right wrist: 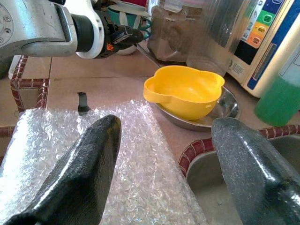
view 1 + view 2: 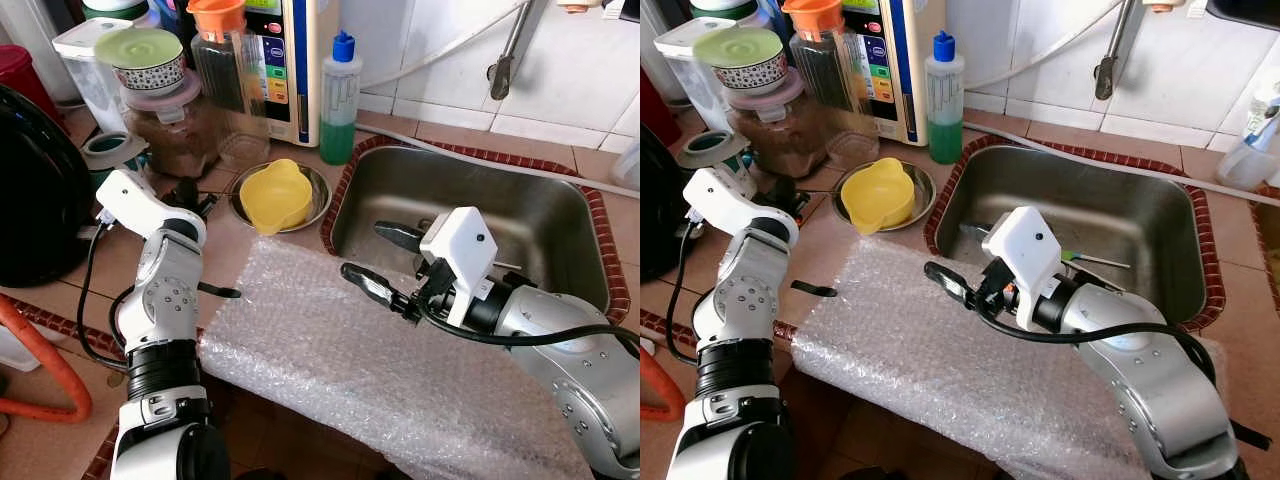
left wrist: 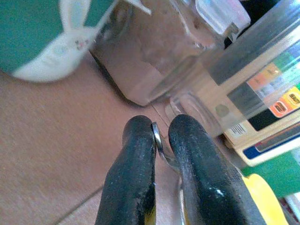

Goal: Kitchen organization

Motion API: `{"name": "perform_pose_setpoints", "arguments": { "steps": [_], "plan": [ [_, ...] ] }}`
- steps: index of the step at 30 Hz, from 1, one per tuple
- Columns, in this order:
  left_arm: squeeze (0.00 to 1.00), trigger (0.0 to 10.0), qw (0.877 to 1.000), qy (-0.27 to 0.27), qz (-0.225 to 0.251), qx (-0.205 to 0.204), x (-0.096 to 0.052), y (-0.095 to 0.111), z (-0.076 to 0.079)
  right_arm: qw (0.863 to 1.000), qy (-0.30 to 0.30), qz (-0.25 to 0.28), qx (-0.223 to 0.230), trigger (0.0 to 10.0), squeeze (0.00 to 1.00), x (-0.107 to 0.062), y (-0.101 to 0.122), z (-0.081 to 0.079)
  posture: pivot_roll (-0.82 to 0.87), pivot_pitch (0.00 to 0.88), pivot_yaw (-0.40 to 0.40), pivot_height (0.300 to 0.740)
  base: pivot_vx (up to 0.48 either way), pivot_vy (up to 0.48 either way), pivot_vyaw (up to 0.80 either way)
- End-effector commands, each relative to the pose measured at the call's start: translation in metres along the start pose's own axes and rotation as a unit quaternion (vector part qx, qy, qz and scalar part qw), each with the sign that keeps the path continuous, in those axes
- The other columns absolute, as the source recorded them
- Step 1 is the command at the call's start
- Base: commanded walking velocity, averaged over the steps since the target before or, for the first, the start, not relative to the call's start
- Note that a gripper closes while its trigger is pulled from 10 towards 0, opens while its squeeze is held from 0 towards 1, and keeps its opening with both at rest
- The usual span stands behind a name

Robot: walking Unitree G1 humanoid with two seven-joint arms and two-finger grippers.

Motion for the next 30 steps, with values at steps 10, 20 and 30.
{"name": "perform_pose_setpoints", "arguments": {
  "steps": [10,20,30],
  "plan": [
    [0.00,0.0,0.996,-0.034,0.062,0.052,-0.002,0.029,0.022,1.000,0.003,0.010,-0.010,10.0,0.00,0.004,0.004,-0.001,-0.07,0.100,0.031,0.740,0.000,0.000,0.00],
    [0.00,0.0,0.990,-0.087,0.081,0.074,-0.006,0.036,0.050,1.000,0.000,0.012,-0.012,10.0,0.00,0.005,0.005,0.000,-0.07,0.098,0.031,0.740,0.000,0.000,0.00],
    [0.00,0.0,0.976,-0.138,0.121,0.119,-0.012,0.050,0.077,1.000,-0.005,0.014,-0.014,10.0,0.00,0.006,0.005,0.002,-0.07,0.092,0.029,0.740,0.000,0.000,0.00]
  ]
}}
Point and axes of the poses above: a point about 5 cm out from each wrist's last joint towards the gripper, its own x axis pointing out of the wrist towards the gripper, its own y axis along the axis of the wrist's last joint, z = x × y, the point moved 5 cm from there along x, pointing out of the wrist towards the gripper, and after that the axes turned 13 degrees about -x, right-handed, at the moved point
